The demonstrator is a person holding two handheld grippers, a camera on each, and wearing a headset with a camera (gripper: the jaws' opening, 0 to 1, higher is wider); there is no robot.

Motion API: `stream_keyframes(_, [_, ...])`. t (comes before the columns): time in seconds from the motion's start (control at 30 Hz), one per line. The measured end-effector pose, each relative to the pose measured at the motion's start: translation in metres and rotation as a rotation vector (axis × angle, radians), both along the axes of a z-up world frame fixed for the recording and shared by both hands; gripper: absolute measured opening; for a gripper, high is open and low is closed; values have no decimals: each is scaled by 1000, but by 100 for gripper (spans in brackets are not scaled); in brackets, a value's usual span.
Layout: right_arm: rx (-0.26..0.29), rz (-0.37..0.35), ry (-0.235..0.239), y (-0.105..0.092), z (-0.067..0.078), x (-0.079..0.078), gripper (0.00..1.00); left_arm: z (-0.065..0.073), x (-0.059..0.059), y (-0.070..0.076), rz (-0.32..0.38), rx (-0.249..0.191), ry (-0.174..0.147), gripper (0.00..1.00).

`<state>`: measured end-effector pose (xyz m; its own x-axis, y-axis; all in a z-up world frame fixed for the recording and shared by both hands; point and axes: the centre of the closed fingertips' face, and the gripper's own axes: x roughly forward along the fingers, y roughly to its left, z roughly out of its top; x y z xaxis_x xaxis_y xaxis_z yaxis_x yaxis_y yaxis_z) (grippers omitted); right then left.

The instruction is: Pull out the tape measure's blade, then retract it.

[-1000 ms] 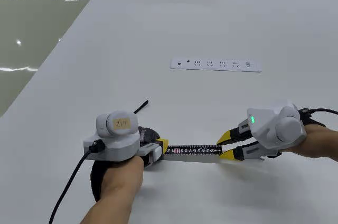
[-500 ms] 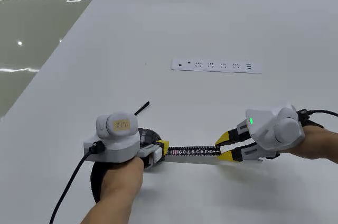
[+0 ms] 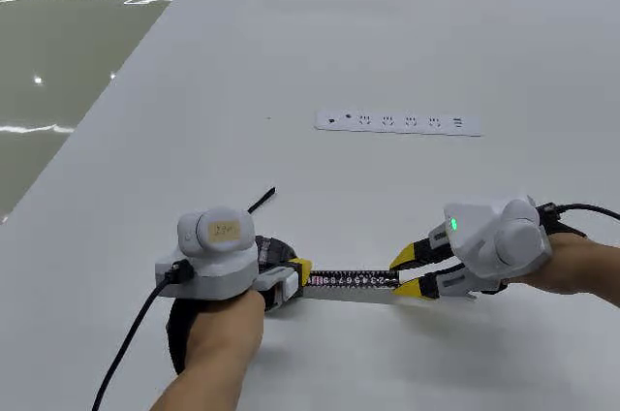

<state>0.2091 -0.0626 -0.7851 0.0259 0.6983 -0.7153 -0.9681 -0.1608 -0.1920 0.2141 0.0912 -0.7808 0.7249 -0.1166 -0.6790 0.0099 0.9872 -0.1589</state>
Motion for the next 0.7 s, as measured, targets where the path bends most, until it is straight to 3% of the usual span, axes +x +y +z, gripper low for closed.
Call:
stream_keyframes(0.17, [5,-1,2,2,0,0,14,0,3,1,-3,-2,0,60])
stream_keyframes(0.7, [15,8,4,12,-1,-3,14,1,-4,-1,-4,-5,-1,60])
